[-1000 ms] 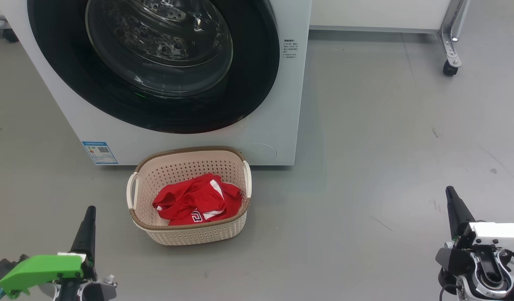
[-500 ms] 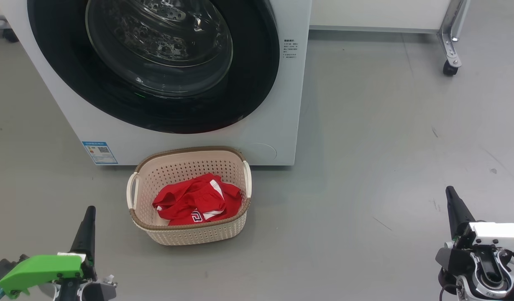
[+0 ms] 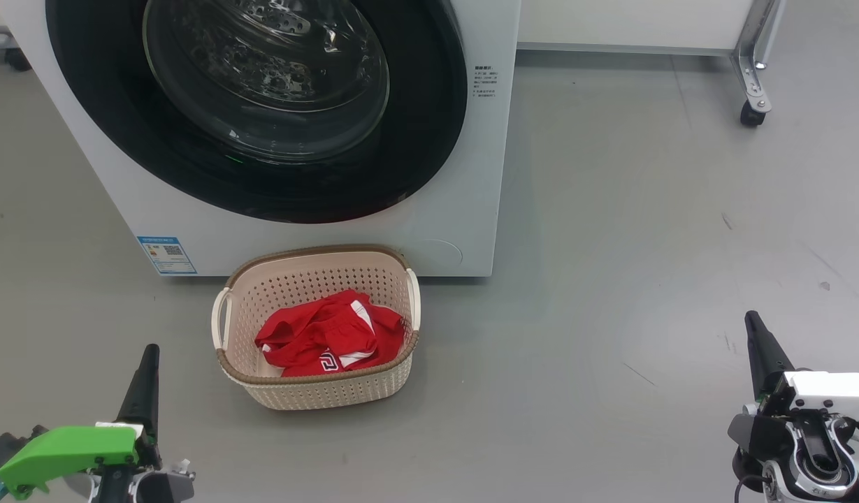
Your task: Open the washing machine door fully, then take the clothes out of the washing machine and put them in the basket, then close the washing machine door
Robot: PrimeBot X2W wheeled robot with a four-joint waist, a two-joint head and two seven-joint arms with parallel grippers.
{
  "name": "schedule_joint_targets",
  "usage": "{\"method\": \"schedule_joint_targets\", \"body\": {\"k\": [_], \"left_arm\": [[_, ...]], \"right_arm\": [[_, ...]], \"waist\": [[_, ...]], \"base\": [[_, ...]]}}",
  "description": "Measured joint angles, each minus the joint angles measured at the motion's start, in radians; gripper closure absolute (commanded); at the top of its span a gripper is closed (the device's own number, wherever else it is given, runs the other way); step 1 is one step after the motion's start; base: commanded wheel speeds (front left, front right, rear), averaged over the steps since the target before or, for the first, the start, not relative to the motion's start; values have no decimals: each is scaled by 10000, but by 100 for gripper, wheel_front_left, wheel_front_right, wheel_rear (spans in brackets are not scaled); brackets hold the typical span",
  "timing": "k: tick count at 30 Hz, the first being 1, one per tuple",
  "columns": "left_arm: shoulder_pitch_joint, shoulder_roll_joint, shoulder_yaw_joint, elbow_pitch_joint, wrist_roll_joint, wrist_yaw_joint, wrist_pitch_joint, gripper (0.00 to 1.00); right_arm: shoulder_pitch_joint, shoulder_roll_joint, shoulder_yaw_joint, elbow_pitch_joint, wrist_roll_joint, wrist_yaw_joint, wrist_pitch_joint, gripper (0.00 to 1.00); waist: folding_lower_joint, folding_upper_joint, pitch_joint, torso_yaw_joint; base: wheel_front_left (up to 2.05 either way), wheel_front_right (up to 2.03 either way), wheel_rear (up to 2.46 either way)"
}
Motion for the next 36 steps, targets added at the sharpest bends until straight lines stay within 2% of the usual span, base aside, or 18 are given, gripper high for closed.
{"method": "schedule_joint_targets", "body": {"k": [36], "left_arm": [[0, -2, 23, 0, 0, 0, 44, 100]], "right_arm": [[2, 0, 2, -6, 2, 0, 0, 100]], "waist": [[0, 0, 0, 0]], "base": [[0, 0, 0]]}}
